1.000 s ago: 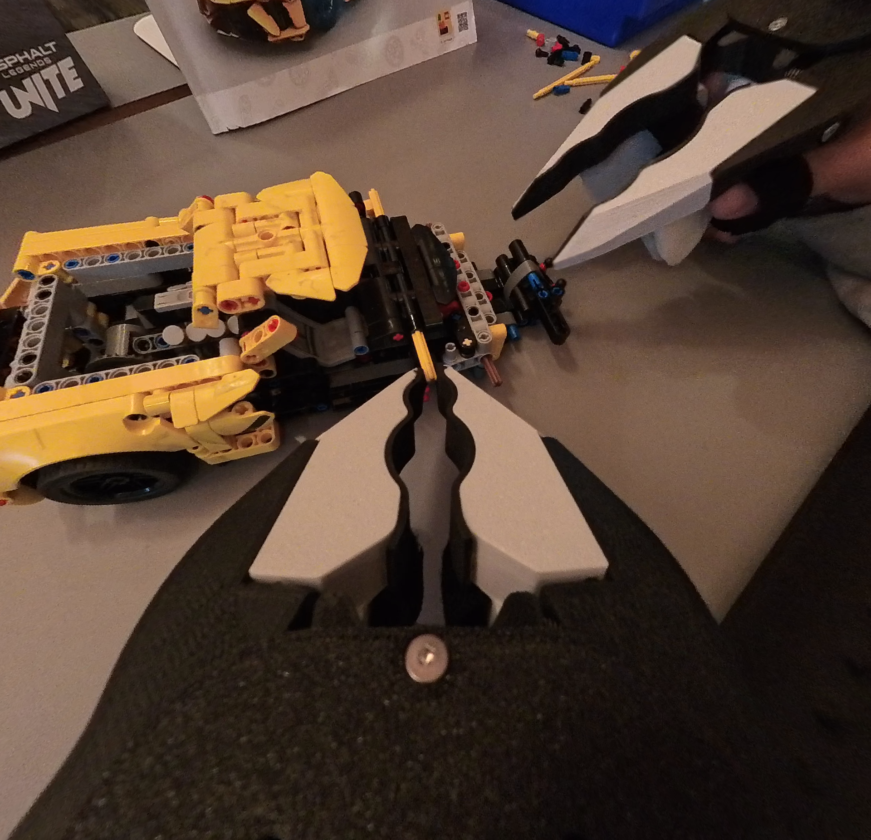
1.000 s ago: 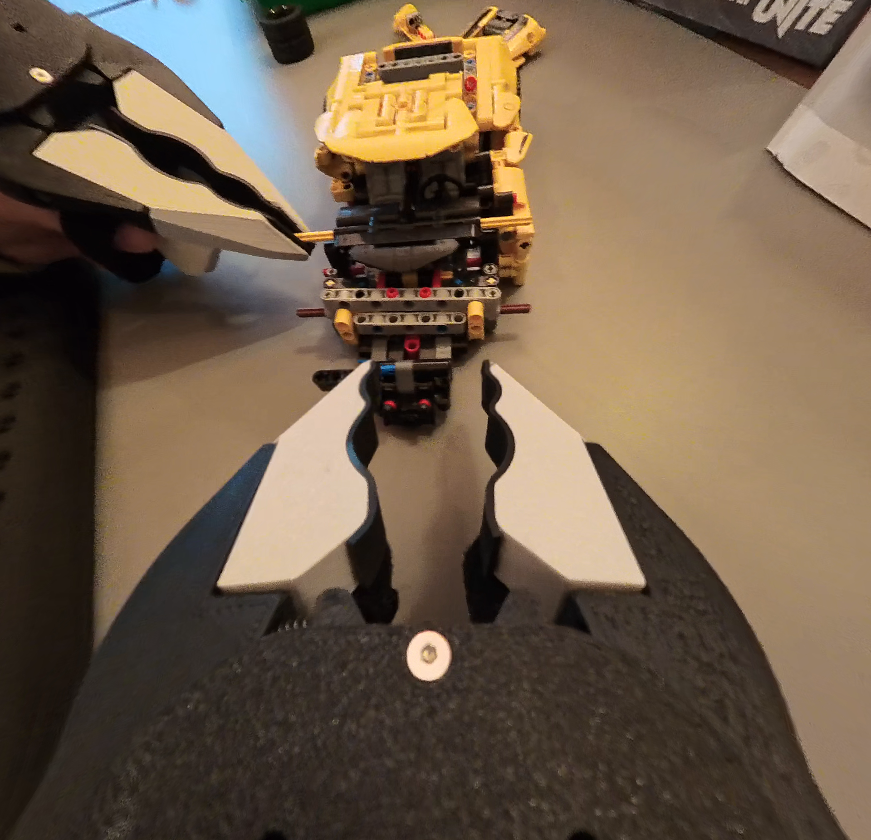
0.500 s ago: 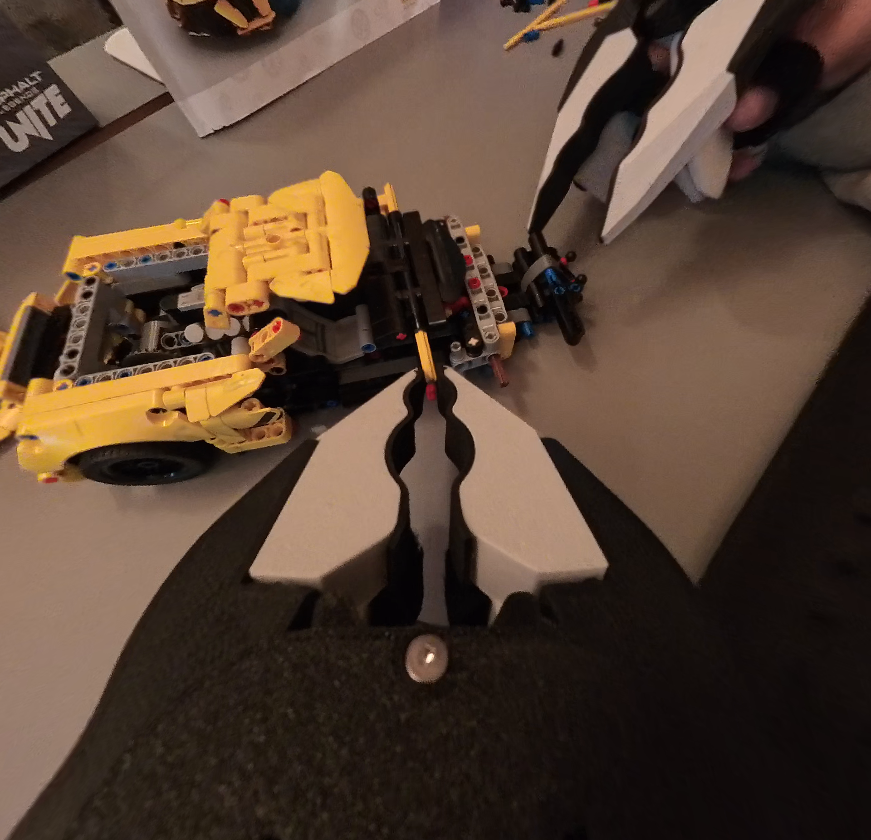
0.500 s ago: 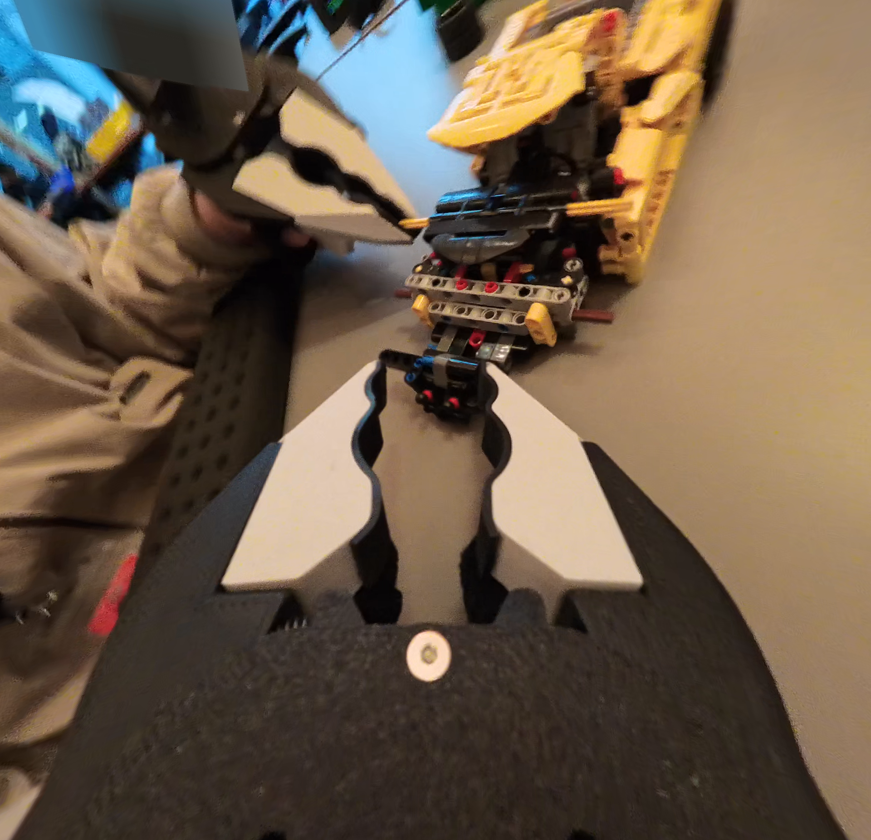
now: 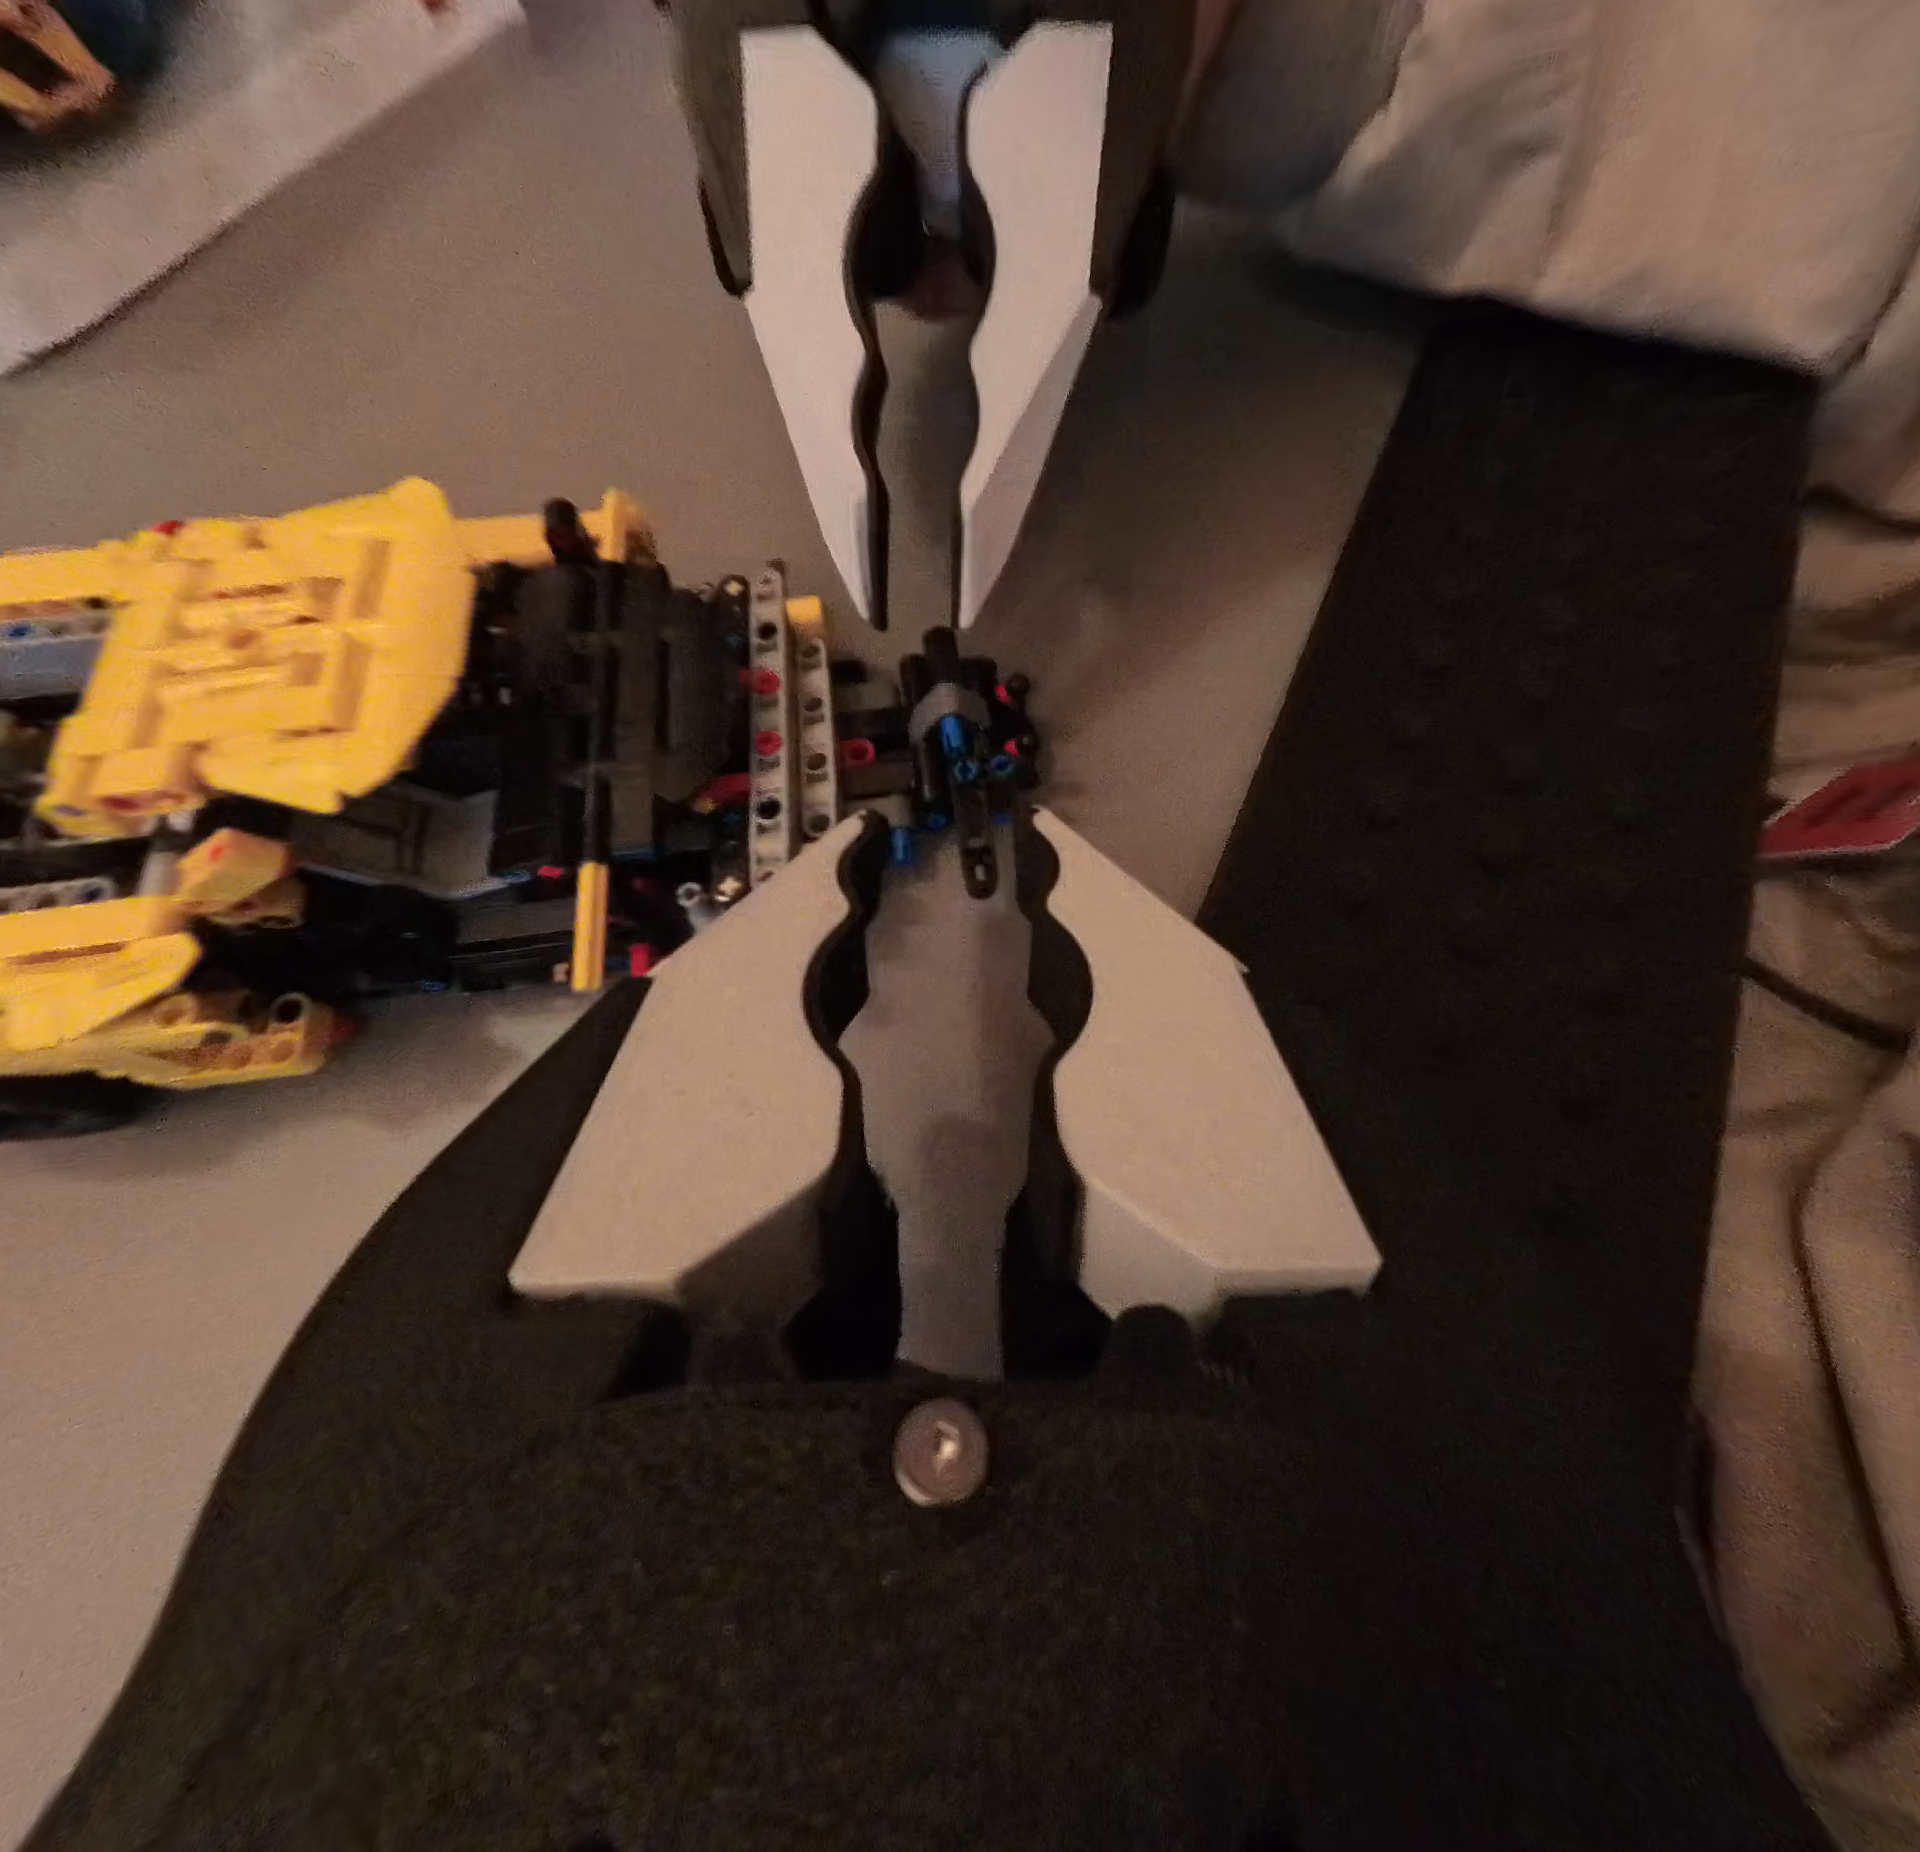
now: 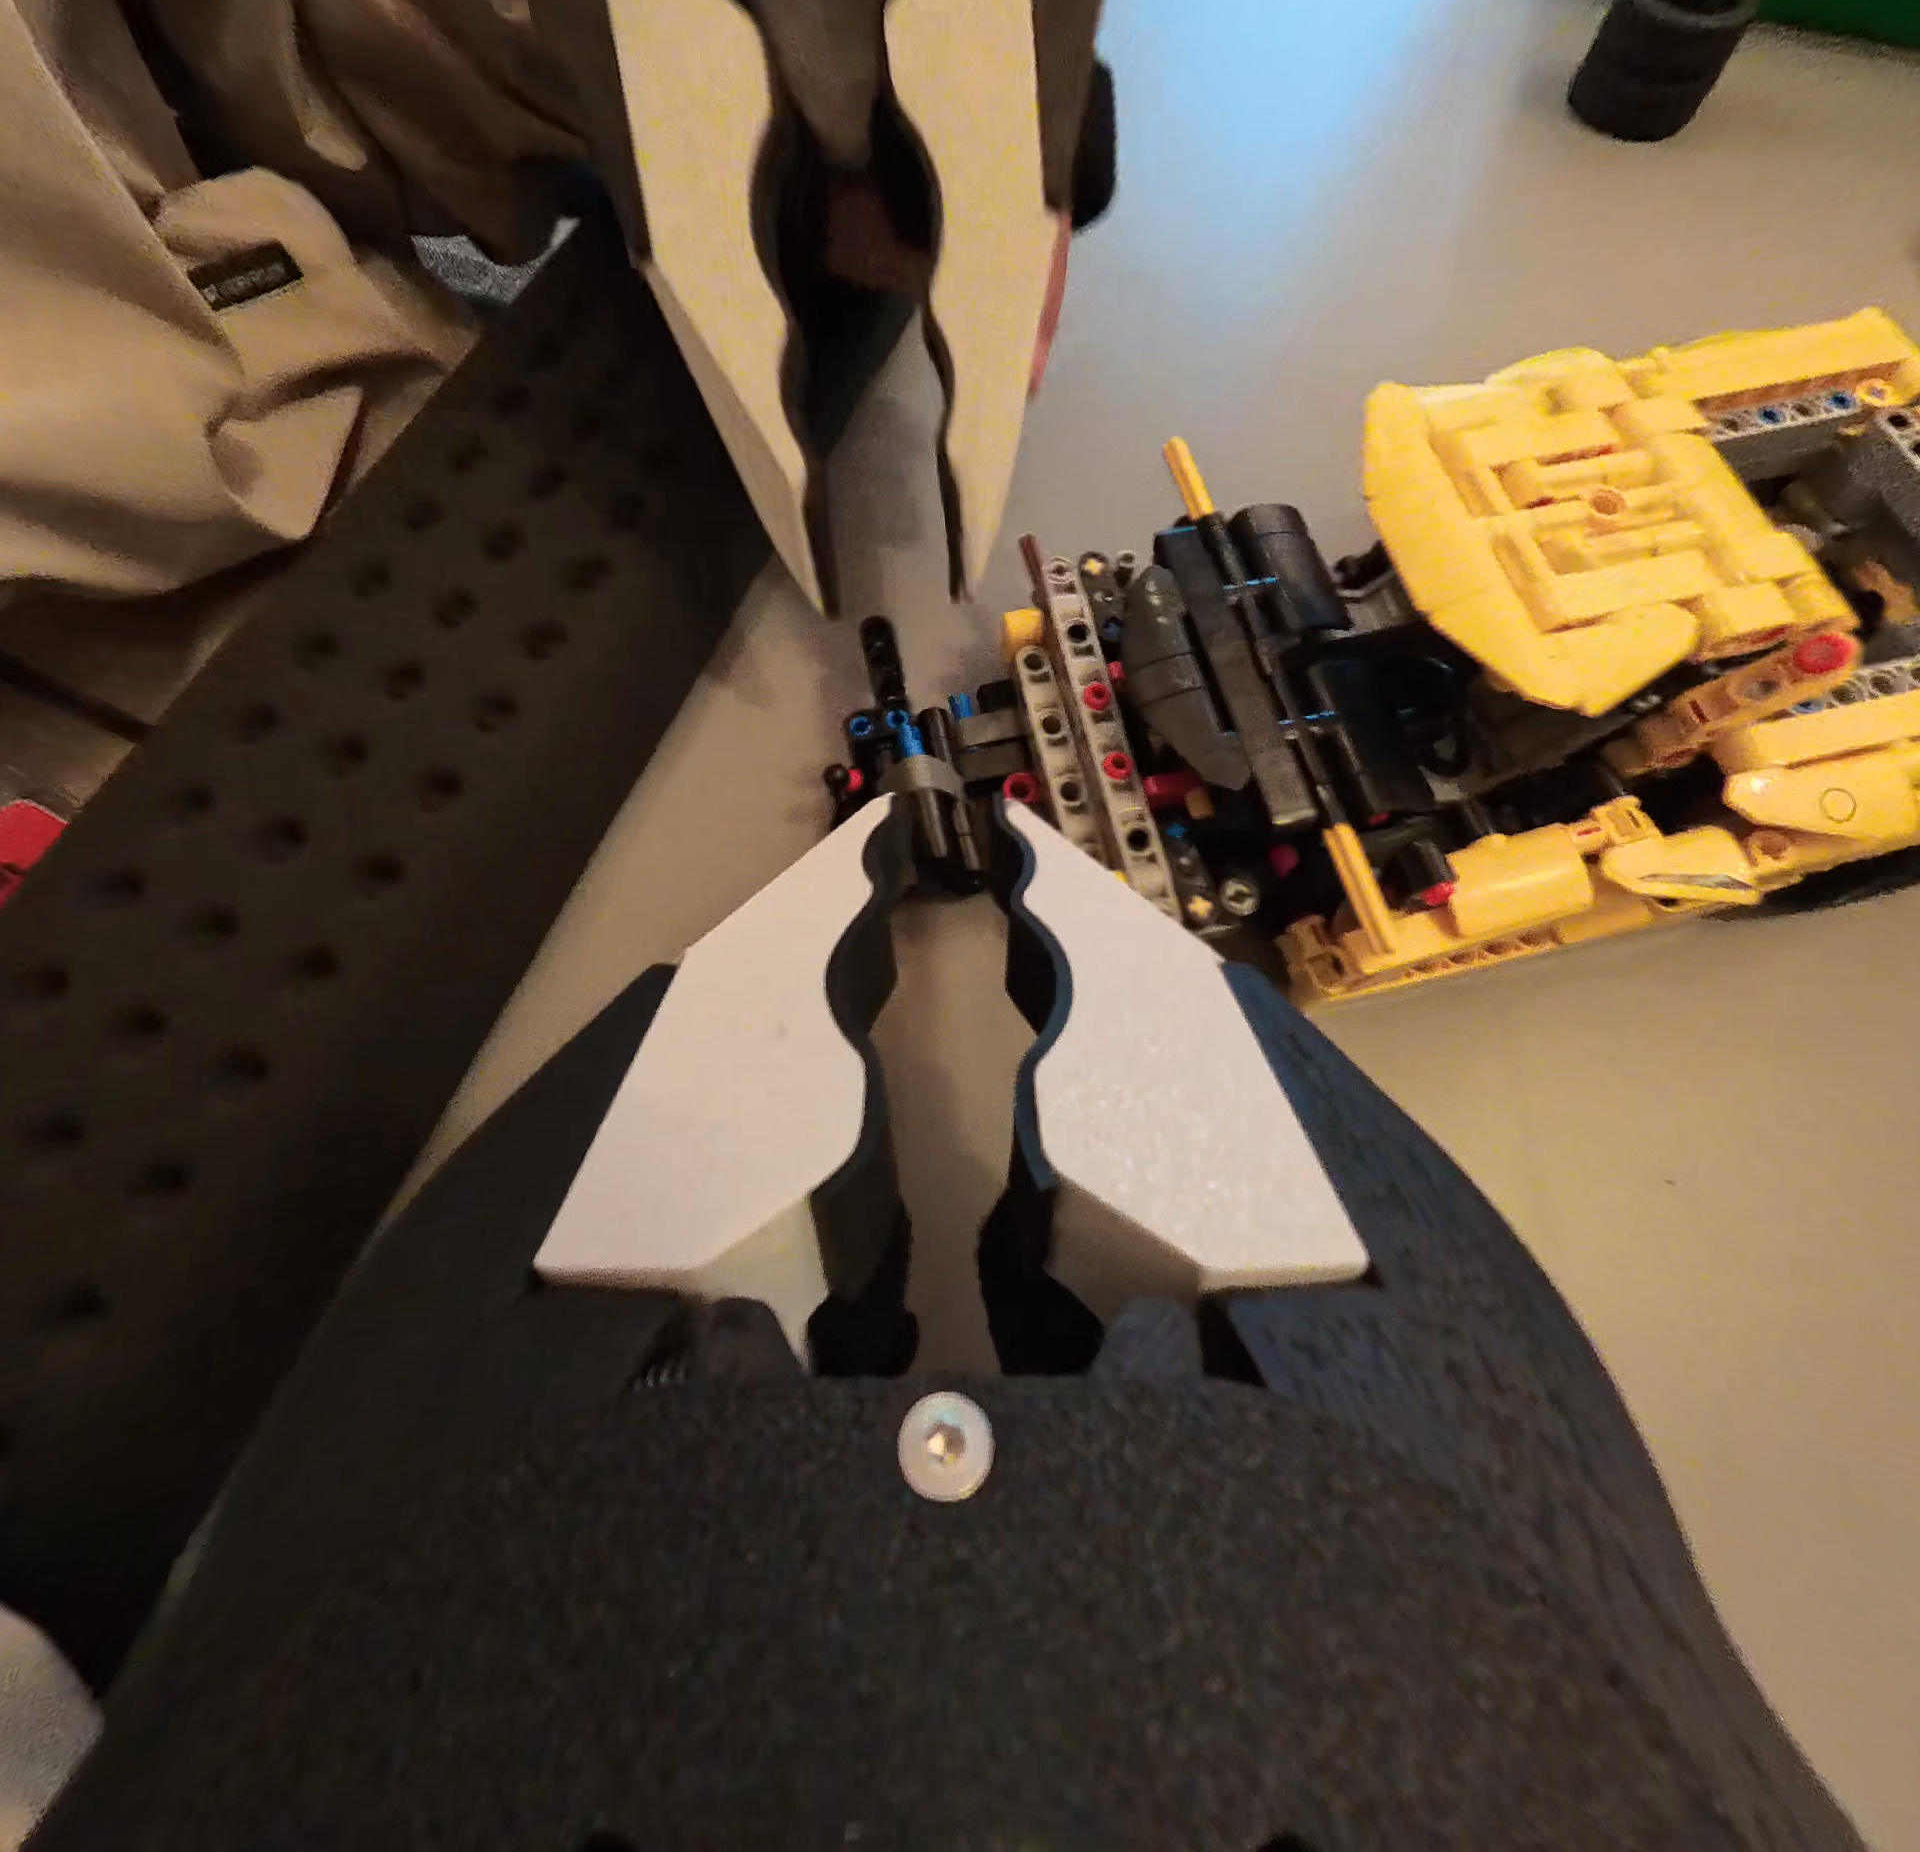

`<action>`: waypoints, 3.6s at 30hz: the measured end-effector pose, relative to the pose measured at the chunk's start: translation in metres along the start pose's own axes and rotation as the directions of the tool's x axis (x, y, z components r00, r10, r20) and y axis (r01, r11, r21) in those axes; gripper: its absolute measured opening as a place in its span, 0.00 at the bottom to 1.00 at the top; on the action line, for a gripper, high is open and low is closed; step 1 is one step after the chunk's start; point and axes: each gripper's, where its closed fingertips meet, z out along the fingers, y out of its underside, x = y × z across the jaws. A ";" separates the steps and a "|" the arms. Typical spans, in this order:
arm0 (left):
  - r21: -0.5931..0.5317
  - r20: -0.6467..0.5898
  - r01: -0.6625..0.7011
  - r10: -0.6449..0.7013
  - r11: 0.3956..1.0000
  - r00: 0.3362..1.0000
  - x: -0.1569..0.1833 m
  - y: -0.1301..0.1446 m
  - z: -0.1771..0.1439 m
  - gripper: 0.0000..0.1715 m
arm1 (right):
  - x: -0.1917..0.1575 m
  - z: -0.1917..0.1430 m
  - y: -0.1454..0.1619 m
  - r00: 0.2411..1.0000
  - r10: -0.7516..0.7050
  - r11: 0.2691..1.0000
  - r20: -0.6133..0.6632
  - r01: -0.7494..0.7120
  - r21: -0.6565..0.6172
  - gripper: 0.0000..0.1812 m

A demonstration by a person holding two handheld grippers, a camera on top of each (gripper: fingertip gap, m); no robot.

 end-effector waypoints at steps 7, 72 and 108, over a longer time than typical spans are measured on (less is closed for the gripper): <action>-0.135 -0.021 -0.081 0.079 0.988 0.997 0.001 0.011 0.026 0.13 | -0.005 0.010 0.009 1.000 -0.015 0.999 -0.007 0.014 -0.040 0.06; -0.070 0.024 -0.121 0.123 0.990 0.992 -0.010 0.011 0.029 0.04 | 0.006 0.032 0.006 0.996 -0.033 0.997 -0.084 0.027 -0.075 0.14; 0.426 0.071 0.186 -0.237 0.886 0.969 -0.057 -0.054 -0.023 0.03 | 0.010 0.037 0.002 0.995 0.024 0.999 -0.096 -0.028 -0.035 0.14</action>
